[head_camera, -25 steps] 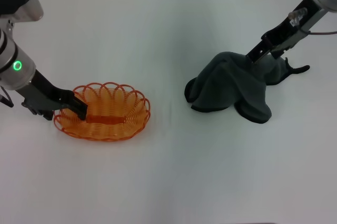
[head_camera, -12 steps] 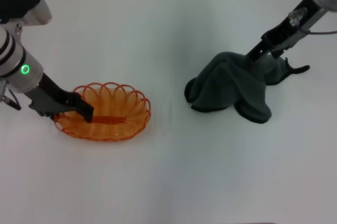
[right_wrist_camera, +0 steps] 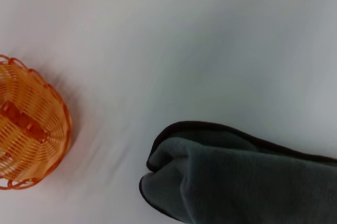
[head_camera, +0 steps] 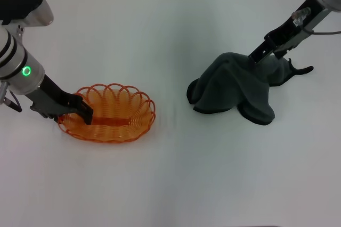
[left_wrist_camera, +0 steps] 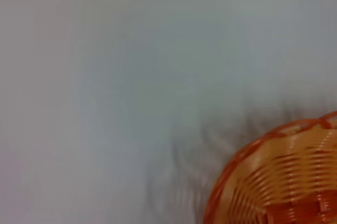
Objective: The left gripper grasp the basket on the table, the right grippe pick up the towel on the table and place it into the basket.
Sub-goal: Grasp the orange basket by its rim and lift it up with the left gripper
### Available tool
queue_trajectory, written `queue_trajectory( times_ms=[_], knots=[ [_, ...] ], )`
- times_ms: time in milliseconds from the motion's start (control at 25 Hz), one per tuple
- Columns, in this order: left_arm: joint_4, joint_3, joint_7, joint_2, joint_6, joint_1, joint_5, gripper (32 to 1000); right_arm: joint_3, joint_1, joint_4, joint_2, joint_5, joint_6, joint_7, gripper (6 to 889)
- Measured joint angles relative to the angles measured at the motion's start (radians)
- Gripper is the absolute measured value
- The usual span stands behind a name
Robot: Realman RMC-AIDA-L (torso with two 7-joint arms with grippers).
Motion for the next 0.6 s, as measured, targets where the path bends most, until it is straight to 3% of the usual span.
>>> queue_trajectory(
  times_ms=[160, 240, 600],
  knots=[
    [0.0, -0.002, -0.007, 0.0001, -0.015, 0.0, 0.0, 798, 0.0, 0.0, 0.0, 0.0, 0.0, 0.0, 0.0, 866],
    [-0.001, -0.002, -0.011, 0.0001, -0.023, 0.001, 0.0, 528, 0.0, 0.001, 0.0, 0.0, 0.0, -0.001, 0.0, 866],
    [-0.011, 0.0, -0.003, 0.0001, -0.055, 0.009, 0.0, 305, 0.0, 0.003, 0.0, 0.0, 0.0, -0.002, 0.0, 867]
  ],
)
